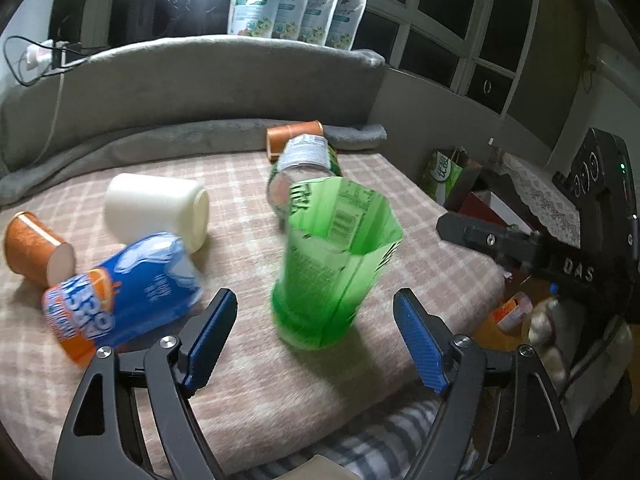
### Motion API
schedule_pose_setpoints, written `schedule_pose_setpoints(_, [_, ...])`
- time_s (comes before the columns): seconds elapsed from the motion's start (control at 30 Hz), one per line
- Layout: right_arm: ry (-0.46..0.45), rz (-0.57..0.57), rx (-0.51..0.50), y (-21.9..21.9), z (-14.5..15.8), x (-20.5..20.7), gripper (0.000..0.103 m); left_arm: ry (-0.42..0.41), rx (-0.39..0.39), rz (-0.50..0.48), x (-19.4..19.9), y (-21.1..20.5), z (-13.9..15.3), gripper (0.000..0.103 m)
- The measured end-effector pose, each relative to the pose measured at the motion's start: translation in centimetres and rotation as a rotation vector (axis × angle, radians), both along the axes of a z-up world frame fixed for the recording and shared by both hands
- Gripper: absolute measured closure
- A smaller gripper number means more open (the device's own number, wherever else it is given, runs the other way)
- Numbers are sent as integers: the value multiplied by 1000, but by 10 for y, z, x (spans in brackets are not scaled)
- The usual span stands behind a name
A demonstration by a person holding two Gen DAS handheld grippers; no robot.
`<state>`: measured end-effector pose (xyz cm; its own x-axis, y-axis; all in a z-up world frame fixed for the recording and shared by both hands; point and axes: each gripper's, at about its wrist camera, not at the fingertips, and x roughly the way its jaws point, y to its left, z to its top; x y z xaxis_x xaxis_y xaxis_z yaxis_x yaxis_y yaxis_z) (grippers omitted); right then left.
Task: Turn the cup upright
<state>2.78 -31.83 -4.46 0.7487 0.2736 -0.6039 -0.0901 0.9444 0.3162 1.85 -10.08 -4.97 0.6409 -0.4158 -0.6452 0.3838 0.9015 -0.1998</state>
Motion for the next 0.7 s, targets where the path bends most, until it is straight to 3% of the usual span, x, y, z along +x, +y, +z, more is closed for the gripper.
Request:
schedule_pose_setpoints(0.13, [-60, -22, -73, 7, 5, -4, 20, -52, 1, 59, -10, 21, 10, 22])
schedule_pose_setpoints(0.37, [-198, -69, -222, 24, 17, -13, 10, -244, 35, 244, -27, 56, 37, 22])
schedule_pose_setpoints(0.47, [-244, -86, -246, 30, 22, -18, 1, -312, 68, 314, -30, 65, 44, 22])
schedule_pose_setpoints(0.7, [-340, -125, -279, 44, 31, -29, 0, -405, 83, 407, -38, 83, 57, 20])
